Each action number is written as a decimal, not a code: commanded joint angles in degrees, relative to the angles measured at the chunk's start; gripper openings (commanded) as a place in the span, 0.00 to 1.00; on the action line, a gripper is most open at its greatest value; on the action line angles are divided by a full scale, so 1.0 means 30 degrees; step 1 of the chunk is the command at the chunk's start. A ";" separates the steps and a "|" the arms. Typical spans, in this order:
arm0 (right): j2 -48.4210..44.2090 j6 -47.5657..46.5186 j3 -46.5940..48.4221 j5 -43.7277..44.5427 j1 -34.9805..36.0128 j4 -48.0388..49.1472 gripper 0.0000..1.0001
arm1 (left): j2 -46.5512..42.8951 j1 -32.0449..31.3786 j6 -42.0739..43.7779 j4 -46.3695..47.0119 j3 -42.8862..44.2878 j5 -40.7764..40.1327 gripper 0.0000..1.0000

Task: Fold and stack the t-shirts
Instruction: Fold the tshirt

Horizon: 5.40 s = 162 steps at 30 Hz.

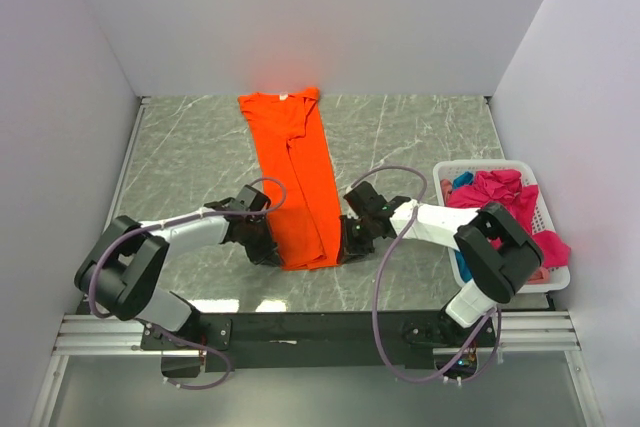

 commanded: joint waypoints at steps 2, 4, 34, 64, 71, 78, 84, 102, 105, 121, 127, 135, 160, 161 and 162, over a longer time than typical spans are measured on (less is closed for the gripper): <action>-0.0062 0.0521 0.0040 0.0124 -0.0050 0.0159 0.06 | 0.0171 -0.0169 0.0547 -0.1431 -0.0141 -0.1737 0.01; -0.0820 0.0813 -0.0515 0.0211 0.0154 0.0130 0.01 | -0.0678 -0.0315 0.0052 -0.1990 -0.0492 -0.1912 0.01; -0.1912 -0.0472 0.5895 0.7449 0.1563 -0.2332 0.00 | -0.5052 -0.0788 -0.1301 -0.4047 0.3750 -0.8709 0.01; 0.8459 -0.2026 1.7379 0.6512 -0.1689 -0.2859 0.00 | 0.4059 0.3258 0.1660 -0.1993 1.1369 -0.9470 0.01; 1.1063 -0.1647 1.9313 0.5545 -0.2626 -0.2682 0.06 | 0.6258 0.3755 0.1660 -0.1056 1.2453 -0.9292 0.05; 1.3558 -0.1646 2.3443 0.3260 -0.3799 -0.3205 0.45 | 0.7872 0.4957 0.1690 -0.1346 1.5730 -0.9147 0.78; 1.0372 -0.2085 2.0175 0.2908 -0.3917 -0.1634 0.56 | 0.5097 0.4957 0.1835 -0.0735 1.3841 -0.9325 0.99; 1.0129 -0.3140 1.7028 0.0562 -0.0813 0.0044 0.75 | -0.6506 0.4371 0.0108 -0.2459 0.1500 -0.8590 0.99; 1.1155 -0.2993 1.8171 0.0505 -0.0608 0.0362 0.75 | -0.7505 0.4371 0.0165 -0.2840 0.0856 -0.8679 0.99; 1.4962 -0.1501 2.2565 0.3635 -0.0138 0.2004 0.79 | -0.6717 0.4401 0.0751 -0.3311 0.1850 -0.9529 0.99; 1.6604 -0.1208 2.6607 0.5337 -0.0488 0.1422 0.79 | -0.6747 0.4401 0.0869 -0.2902 0.1440 -0.8828 0.99; 1.0464 -0.1646 1.9048 0.5514 -0.1251 0.2820 0.80 | -0.5814 0.4401 0.1396 0.0025 0.1029 -0.6251 0.99; 0.3745 0.1079 0.4170 0.0768 -0.2599 0.4262 0.49 | 0.1952 0.4342 0.3212 0.3135 0.1819 -0.3494 0.31; 0.3774 0.1079 0.4170 0.0826 -0.2599 0.4174 0.48 | 0.2273 0.4342 0.3241 0.3134 0.1878 -0.3408 0.28; 0.3803 0.1079 0.4083 0.0798 -0.2570 0.4173 0.45 | 0.2363 0.4313 0.3300 0.3192 0.1908 -0.3262 0.23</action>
